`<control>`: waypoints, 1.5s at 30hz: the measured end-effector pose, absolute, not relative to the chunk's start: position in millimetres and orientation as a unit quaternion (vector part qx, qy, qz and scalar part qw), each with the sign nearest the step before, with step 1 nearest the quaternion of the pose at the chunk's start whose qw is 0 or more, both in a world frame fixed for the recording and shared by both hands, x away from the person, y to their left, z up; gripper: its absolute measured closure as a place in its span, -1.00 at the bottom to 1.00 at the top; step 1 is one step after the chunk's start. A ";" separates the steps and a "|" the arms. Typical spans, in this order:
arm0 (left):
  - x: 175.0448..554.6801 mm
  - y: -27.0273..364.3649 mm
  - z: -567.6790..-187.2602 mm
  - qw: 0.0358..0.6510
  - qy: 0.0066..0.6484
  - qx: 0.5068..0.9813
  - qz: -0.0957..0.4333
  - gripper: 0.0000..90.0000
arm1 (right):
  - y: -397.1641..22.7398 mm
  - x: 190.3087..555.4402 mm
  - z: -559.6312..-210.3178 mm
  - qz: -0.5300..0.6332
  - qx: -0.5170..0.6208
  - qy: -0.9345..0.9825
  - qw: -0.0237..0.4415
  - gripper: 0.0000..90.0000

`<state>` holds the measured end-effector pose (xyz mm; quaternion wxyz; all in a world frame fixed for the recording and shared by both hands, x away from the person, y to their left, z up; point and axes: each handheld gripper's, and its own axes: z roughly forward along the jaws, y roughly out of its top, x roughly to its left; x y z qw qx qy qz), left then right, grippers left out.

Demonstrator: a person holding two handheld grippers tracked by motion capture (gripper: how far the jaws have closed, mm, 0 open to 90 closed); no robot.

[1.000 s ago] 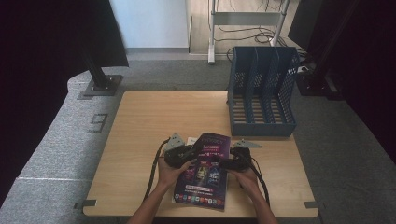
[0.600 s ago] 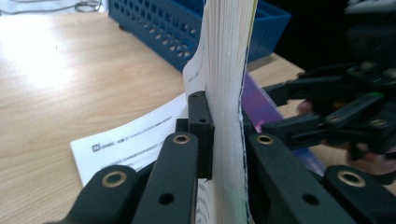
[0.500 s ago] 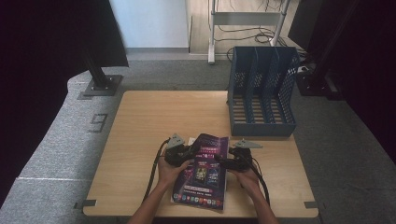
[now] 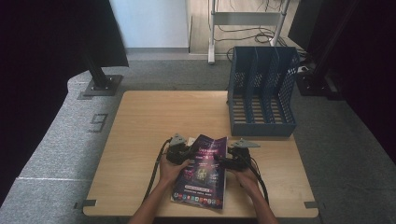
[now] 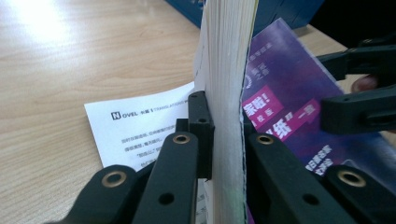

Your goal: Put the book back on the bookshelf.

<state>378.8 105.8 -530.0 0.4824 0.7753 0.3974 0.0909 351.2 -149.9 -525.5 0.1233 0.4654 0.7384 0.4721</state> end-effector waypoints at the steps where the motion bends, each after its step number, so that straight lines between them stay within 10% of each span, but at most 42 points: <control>1: 379.9 105.9 -531.4 0.481 0.399 0.775 0.089 0.90 | -149.9 351.4 -525.1 0.471 0.466 0.739 0.122 -0.29; 45: 395.7 111.3 -546.2 0.468 0.416 0.779 0.050 0.87 | -151.1 392.7 -537.9 0.425 0.486 0.760 0.074 0.28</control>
